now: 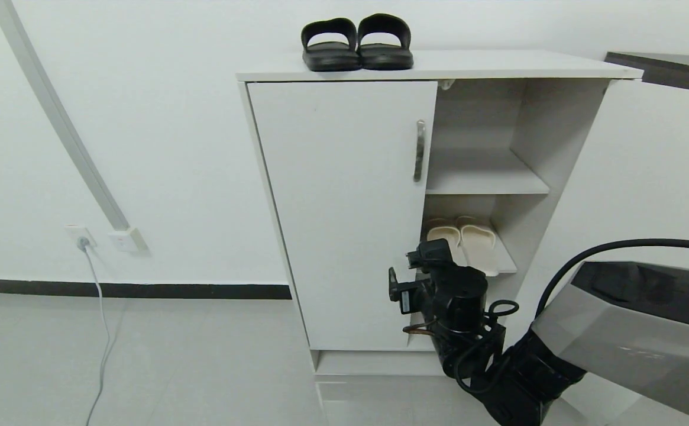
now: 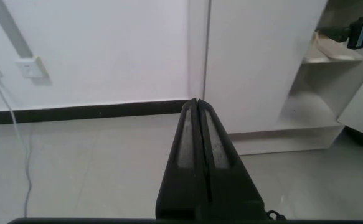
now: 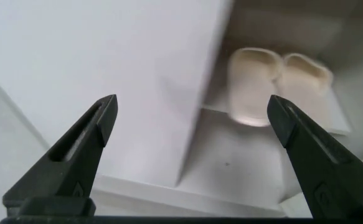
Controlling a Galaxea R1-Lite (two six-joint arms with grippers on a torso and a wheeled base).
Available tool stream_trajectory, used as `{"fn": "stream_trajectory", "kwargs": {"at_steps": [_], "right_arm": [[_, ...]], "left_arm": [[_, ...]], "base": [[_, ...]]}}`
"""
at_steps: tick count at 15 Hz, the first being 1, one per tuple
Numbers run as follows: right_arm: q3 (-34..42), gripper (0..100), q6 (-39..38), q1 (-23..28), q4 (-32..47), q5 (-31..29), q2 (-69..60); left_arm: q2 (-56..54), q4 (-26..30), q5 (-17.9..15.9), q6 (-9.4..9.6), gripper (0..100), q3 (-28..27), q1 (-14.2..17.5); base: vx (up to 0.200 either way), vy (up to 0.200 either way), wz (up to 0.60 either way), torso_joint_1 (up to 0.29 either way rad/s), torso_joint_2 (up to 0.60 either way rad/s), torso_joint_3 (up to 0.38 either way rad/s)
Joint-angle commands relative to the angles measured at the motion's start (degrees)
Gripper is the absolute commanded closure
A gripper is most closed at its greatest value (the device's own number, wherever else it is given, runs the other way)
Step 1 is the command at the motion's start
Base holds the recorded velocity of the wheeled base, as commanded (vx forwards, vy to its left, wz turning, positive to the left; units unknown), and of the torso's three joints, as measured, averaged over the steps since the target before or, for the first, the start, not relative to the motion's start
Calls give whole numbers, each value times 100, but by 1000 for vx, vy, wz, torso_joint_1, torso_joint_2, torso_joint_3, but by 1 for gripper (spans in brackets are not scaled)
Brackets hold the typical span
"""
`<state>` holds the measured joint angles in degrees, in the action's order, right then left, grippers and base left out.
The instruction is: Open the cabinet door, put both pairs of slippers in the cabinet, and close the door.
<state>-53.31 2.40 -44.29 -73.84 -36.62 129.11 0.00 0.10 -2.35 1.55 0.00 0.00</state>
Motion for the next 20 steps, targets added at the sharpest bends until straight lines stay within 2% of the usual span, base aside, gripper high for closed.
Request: {"fn": "stream_trajectory", "kwargs": {"at_steps": [1,5,8,12,20], "right_arm": [[22,0,-3,-27,-8,-3,-9],[22,0,6,-54,-131,-12,0],[49,0,32,-54,-201,-12,0],[216,0,630,-10,-746,32,88],[260,0,630,34,-966,50,220]], "left_arm": [[9,-1,-2,3,100,0,0],[9,-1,-2,-5,100,0,0],[9,-1,-2,-23,100,-9,0],[0,-1,-2,-23,100,0,0],[9,-1,-2,-23,100,0,0]], "base": [[0,200,0,2,-2,2],[0,200,0,2,1,2],[0,0,0,0,0,0],[0,0,0,0,0,0],[0,0,0,0,0,0]]}}
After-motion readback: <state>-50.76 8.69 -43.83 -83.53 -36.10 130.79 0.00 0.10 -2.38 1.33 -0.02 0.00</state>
